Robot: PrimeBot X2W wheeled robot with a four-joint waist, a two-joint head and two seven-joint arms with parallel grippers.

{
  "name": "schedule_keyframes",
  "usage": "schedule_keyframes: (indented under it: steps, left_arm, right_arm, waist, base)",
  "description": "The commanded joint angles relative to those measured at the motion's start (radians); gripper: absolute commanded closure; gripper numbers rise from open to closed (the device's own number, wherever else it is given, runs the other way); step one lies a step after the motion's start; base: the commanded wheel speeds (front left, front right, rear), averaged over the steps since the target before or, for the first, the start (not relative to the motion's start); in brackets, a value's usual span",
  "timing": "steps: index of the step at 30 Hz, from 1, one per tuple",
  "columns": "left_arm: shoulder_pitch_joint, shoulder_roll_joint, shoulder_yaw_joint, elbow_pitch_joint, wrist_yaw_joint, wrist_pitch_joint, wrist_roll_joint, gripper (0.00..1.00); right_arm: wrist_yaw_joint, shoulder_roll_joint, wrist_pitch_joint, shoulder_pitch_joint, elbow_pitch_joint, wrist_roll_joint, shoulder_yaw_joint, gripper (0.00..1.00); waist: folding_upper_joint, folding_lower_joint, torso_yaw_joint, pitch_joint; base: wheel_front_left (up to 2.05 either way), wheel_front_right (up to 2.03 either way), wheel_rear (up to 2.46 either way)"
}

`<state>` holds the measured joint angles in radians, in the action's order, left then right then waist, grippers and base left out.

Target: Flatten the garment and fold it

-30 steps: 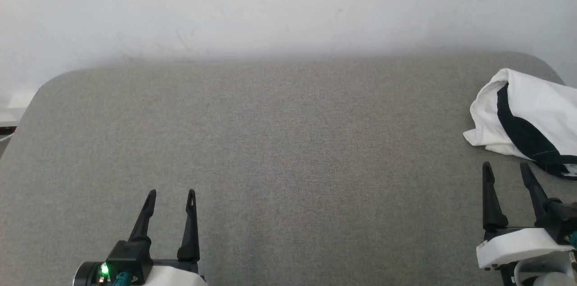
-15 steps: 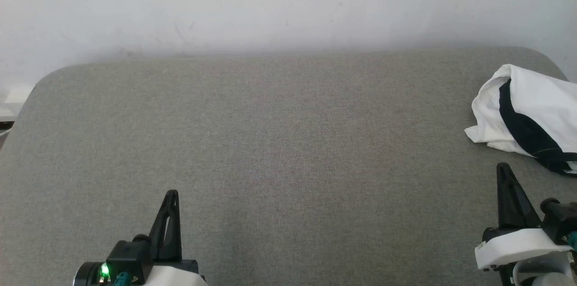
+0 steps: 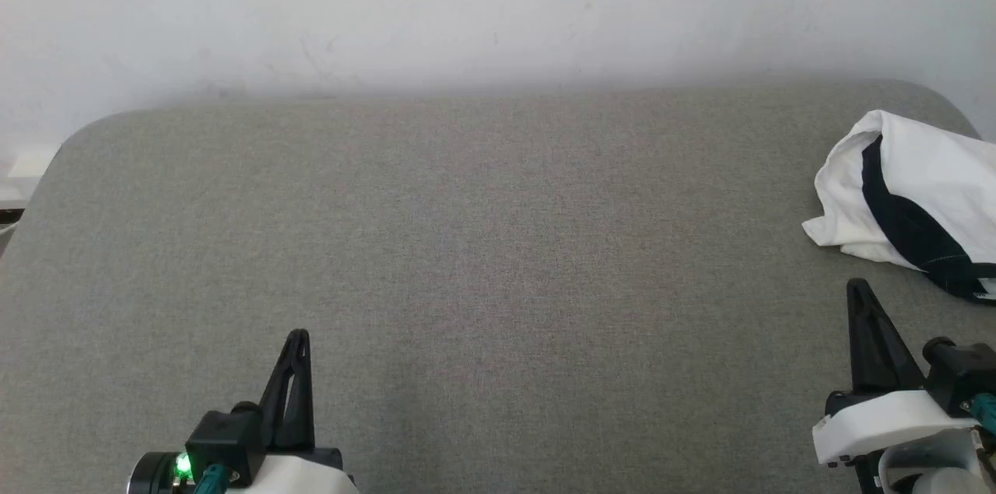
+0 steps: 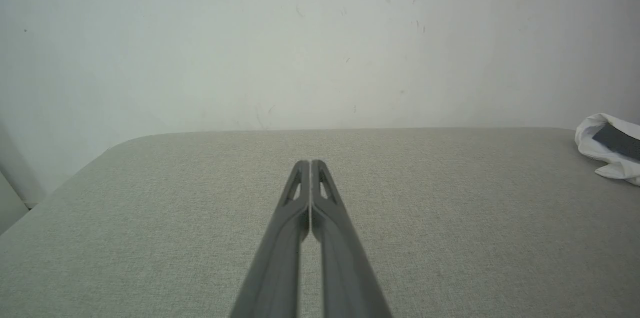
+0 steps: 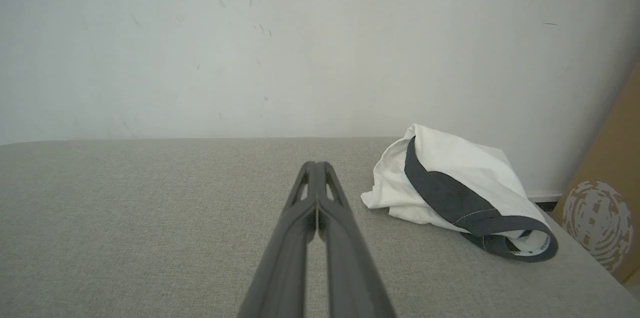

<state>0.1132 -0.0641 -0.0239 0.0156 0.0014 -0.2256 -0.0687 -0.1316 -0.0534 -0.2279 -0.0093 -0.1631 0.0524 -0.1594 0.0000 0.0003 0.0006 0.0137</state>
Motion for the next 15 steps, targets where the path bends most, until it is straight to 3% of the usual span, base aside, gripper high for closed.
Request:
schedule_keyframes:
  steps: [1, 15]
  left_arm:
    - [-0.013, 0.002, 0.003, -0.002, 0.0, 0.004, 0.007, 1.0]
    - [-0.026, 0.003, 0.006, -0.004, 0.0, 0.033, 0.015, 1.0]
  right_arm:
    - [0.0, 0.0, 0.006, 0.001, 0.007, -0.007, 0.004, 1.0]
    - [0.0, 0.001, 0.035, 0.002, 0.028, -0.013, 0.024, 1.0]
  waist:
    - [0.0, -0.0001, 0.0, 0.0]
    - [0.0, -0.0001, 0.0, -0.002]
  base:
    - [0.0, 0.0, 0.0]
    - [0.0, 0.0, 0.0]
